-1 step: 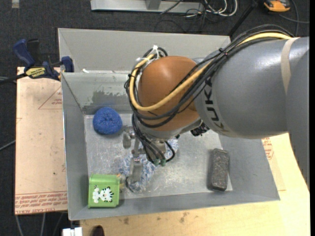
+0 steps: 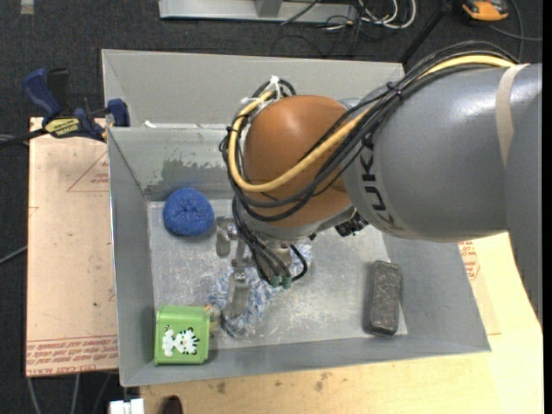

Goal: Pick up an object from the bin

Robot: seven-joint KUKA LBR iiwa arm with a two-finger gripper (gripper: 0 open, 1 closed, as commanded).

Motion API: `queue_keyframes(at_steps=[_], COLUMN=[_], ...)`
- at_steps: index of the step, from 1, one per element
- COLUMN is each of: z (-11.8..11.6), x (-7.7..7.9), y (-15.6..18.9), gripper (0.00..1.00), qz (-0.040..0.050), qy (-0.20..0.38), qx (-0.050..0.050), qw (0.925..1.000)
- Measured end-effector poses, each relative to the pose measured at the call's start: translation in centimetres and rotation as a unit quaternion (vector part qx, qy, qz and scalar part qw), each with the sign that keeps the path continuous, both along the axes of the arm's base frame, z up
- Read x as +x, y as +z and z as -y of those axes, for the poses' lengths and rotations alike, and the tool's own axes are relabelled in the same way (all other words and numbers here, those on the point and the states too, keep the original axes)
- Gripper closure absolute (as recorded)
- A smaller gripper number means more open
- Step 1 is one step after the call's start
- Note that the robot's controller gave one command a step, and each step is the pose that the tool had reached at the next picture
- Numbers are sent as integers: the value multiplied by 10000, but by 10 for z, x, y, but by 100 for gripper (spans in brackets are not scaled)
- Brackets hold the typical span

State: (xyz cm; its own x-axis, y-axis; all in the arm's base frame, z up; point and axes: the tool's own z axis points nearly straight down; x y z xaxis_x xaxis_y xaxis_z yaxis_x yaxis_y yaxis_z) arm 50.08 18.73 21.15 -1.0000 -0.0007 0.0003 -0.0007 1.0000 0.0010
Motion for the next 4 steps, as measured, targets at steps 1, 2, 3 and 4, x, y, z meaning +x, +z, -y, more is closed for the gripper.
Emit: queue_keyframes(at_steps=[1, 2, 3, 4], z=[0, 8, 10, 6], x=[0, -2, -3, 13], y=[-1, -55, -70, -48], gripper=[0, 0, 0, 0], qz=[1, 30, 6, -39], qy=[15, 290, 343, -52], qx=[1, 7, 3, -23], qw=[10000, 9996, 9994, 10000])
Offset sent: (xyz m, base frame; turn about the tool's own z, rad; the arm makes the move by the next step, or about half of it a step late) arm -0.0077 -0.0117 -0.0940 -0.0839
